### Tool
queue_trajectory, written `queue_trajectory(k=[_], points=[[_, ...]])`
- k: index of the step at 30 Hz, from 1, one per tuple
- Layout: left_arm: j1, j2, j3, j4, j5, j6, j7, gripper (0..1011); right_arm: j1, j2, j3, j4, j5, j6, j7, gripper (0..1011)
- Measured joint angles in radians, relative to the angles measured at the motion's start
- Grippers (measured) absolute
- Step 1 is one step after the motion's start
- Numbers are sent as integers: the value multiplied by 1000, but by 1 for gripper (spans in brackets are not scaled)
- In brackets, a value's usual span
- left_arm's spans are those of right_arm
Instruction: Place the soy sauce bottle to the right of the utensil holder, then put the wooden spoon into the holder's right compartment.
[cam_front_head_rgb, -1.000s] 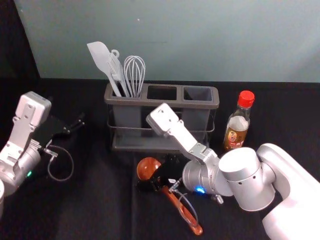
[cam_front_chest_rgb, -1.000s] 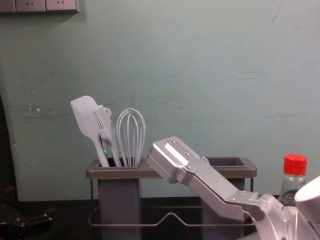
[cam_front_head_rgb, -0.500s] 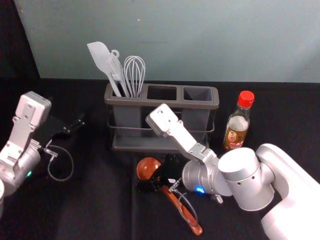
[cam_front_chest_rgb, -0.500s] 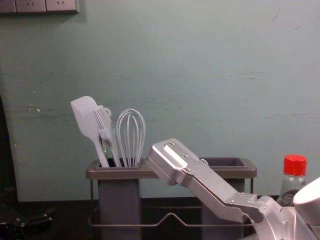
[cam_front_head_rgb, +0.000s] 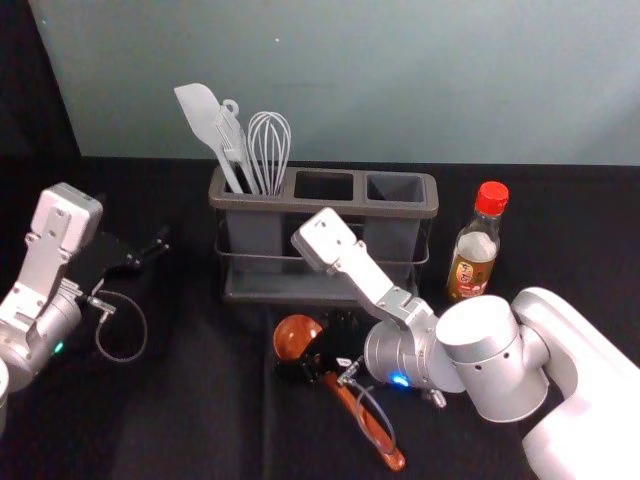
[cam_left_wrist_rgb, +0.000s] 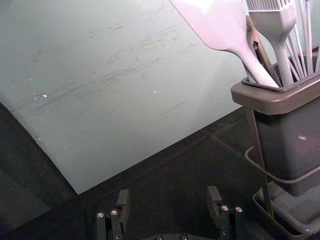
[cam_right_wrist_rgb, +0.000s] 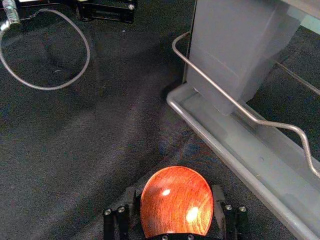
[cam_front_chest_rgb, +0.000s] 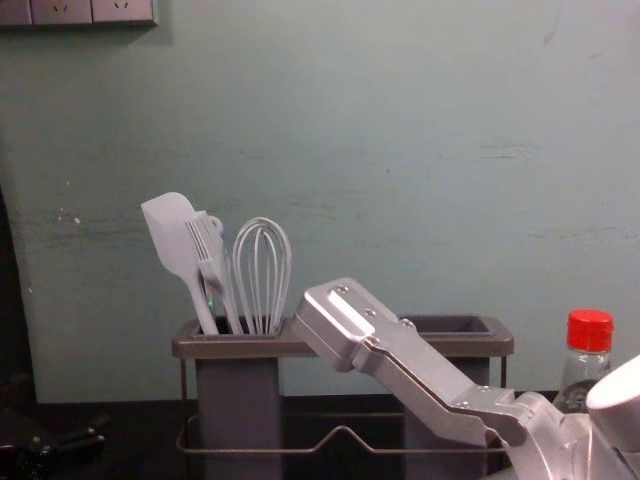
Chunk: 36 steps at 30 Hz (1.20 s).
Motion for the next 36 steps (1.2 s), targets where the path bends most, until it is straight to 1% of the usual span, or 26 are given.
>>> queue_trajectory(k=[2,3,6,19,22,23,27,30,32,35,36], points=[[0,0,0,0,0,0,0,1005,0,0,0,0,0,0,0,934],[0,0,0,0,0,0,0,1005,0,0,0,0,0,0,0,892],[0,0,0,0,0,0,0,1005,0,0,0,0,0,1,0,841],[0,0,0,0,0,0,0,1005,0,1,0,-1,2,1,-1,841],[0,0,0,0,0,0,0,1005,-19,8,17,-21,8,-36,4,841],[0,0,0,0,0,0,0,1005,-34,13,29,-37,15,-64,8,841],[0,0,0,0,0,0,0,1005,-61,26,50,-73,25,-111,14,841],[0,0,0,0,0,0,0,1005,-90,44,67,-122,36,-165,19,841],[0,0,0,0,0,0,0,1005,-101,52,73,-141,40,-182,19,841],[0,0,0,0,0,0,0,1005,-131,73,91,-201,48,-211,12,841],[0,0,0,0,0,0,0,1005,-136,75,93,-209,50,-214,11,841]])
